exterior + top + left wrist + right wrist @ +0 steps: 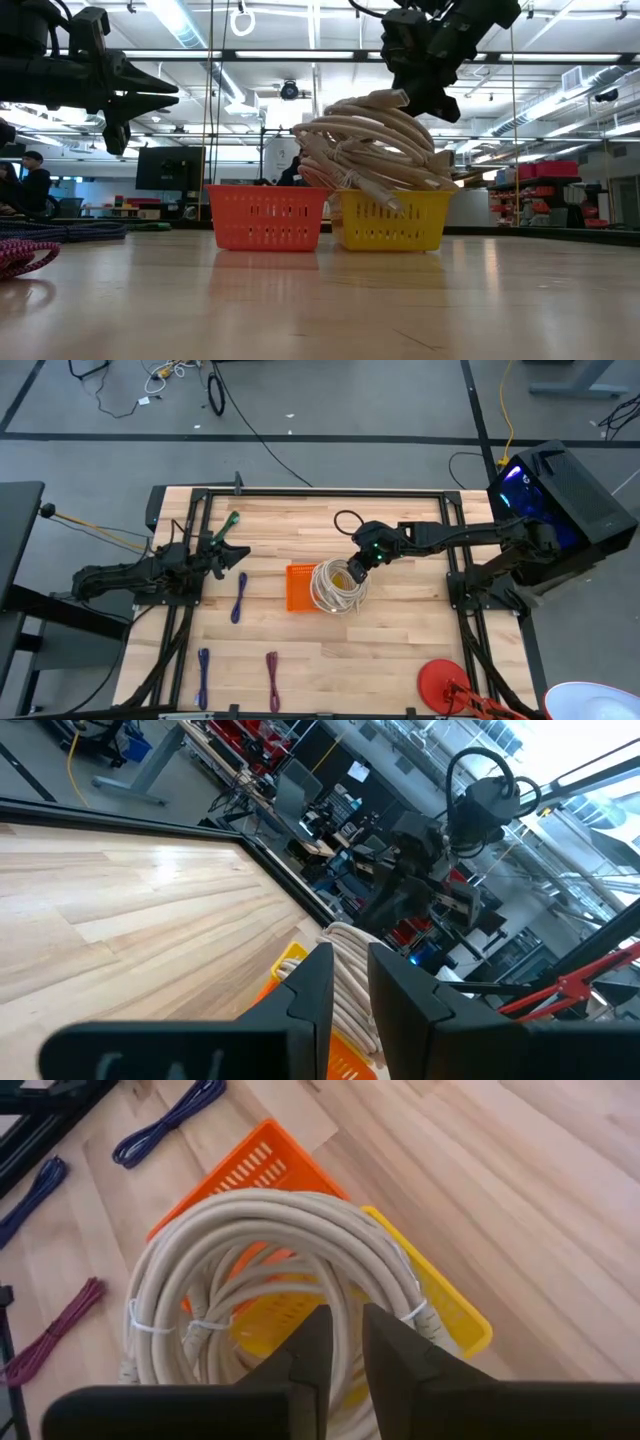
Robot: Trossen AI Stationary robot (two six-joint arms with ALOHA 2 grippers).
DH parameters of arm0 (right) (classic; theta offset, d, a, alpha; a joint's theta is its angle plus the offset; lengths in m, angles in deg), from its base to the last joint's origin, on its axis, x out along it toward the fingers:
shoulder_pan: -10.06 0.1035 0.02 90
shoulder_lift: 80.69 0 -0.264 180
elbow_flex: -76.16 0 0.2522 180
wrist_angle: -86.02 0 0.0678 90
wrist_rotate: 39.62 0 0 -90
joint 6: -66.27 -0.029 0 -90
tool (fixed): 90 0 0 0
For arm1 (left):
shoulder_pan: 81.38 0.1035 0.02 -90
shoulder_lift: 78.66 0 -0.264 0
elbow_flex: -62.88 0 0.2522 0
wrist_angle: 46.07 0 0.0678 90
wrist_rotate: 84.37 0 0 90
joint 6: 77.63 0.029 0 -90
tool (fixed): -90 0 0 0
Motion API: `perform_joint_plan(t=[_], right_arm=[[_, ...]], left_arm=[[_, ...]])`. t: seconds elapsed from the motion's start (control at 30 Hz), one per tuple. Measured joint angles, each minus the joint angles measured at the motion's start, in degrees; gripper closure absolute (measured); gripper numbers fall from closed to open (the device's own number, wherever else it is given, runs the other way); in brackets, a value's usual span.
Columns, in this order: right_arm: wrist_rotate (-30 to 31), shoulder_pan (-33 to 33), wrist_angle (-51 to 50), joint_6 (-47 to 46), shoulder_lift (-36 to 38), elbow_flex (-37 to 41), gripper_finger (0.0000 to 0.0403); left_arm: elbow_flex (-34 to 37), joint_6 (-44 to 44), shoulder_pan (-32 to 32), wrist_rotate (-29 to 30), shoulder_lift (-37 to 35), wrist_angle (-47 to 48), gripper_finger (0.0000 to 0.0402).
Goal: Pick & Place USB Port
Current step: Put the green charger cable into the orange bin
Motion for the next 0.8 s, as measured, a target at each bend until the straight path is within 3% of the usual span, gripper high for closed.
perform_joint_plan(t=[0.23,0.4,0.5,0.67,0.8], right_arm=[[7.3,-0.2,0.1,0.1,0.0,0.0,0.0342],[7.0,-1.3,2.7,0.5,0.1,0.0,0.0342],[6.9,-1.5,5.4,0.5,0.1,0.0,0.0342],[4.4,-1.4,8.4,1.3,0.2,0.0,0.0342],[4.0,-1.4,9.1,1.5,0.2,0.0,0.0342]], left_arm=[[0.0,0.1,0.0,0.0,0.0,0.0,0.0333],[-0.7,5.0,0.9,2.0,1.4,2.5,0.0333],[-4.1,5.5,3.0,7.1,3.8,12.4,0.0336],[-16.3,7.0,7.6,9.3,11.5,39.8,0.0347],[-23.7,8.2,10.3,15.9,18.1,40.0,0.035]])
